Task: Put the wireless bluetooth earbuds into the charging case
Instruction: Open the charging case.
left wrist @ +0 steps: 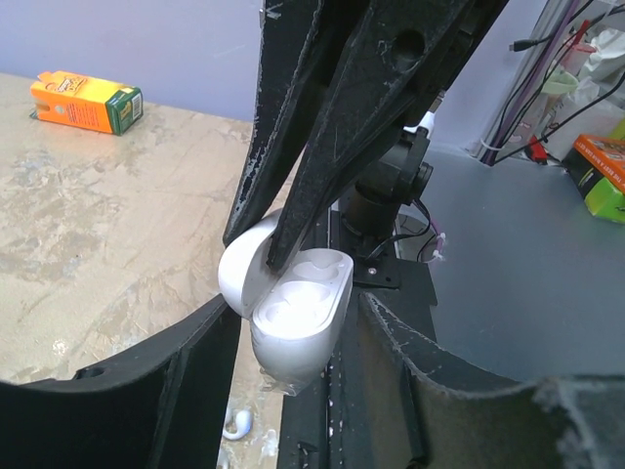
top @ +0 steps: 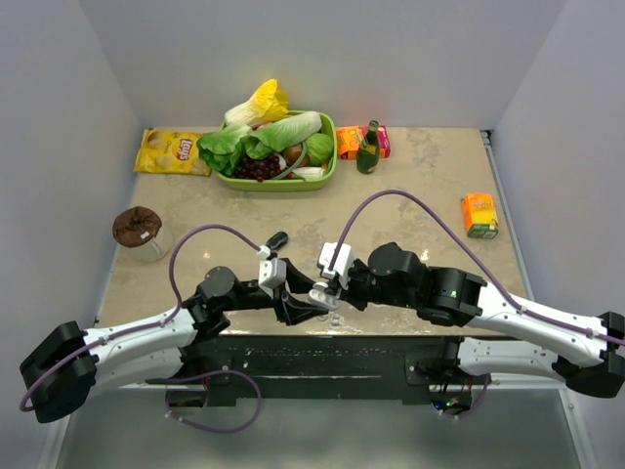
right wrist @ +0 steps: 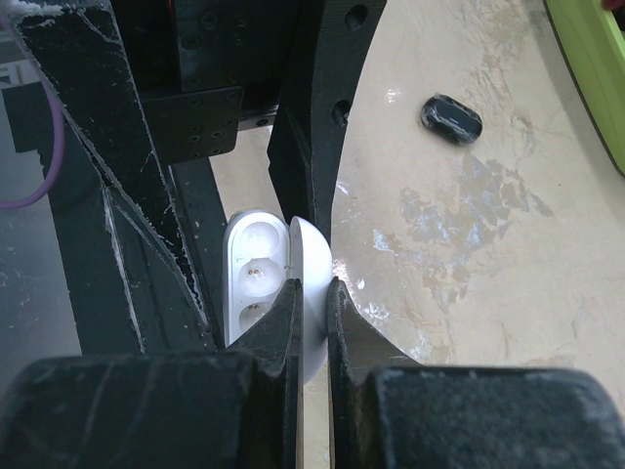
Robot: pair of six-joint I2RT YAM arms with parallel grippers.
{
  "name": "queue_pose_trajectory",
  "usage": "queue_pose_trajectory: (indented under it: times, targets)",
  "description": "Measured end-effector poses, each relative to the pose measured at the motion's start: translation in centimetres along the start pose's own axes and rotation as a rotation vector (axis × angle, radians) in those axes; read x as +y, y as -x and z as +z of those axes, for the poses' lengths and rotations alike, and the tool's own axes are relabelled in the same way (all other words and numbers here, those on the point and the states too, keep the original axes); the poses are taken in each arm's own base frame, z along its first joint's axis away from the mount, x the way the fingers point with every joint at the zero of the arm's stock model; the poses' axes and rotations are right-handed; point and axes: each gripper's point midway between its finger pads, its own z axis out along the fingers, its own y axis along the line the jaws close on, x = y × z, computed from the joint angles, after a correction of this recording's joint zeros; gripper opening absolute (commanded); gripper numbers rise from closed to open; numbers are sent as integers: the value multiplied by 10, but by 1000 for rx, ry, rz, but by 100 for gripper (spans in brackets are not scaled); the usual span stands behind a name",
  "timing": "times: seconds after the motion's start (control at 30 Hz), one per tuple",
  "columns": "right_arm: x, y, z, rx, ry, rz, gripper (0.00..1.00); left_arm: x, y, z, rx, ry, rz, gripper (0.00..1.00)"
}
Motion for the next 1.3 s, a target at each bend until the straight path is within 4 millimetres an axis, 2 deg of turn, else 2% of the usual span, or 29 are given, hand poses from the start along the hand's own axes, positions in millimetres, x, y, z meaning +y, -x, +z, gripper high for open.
queue_pose_trajectory:
  times: [0.47,0.67,0.83,0.97,1.0,1.3]
  targets:
    - [-1,5,-4,-25,-6,2,0,2,3,1,-13,8,1,54]
    - [-2,6,-4,-29,-8,3,0,2,3,1,-14,9,-4,47]
    - [-2,7,-4,-30,-11,2,0,1,3,0,-12,3,-14,29]
    - [-2,7,-4,-30,-8,-6,0,-1,3,0,-10,-5,-20,3]
    - [-2,7,-4,-30,-7,-8,0,-1,3,0,-11,-6,-21,0]
    - [-2,6,-3,-29,-4,-10,1,-1,2,0,-14,-5,-21,0]
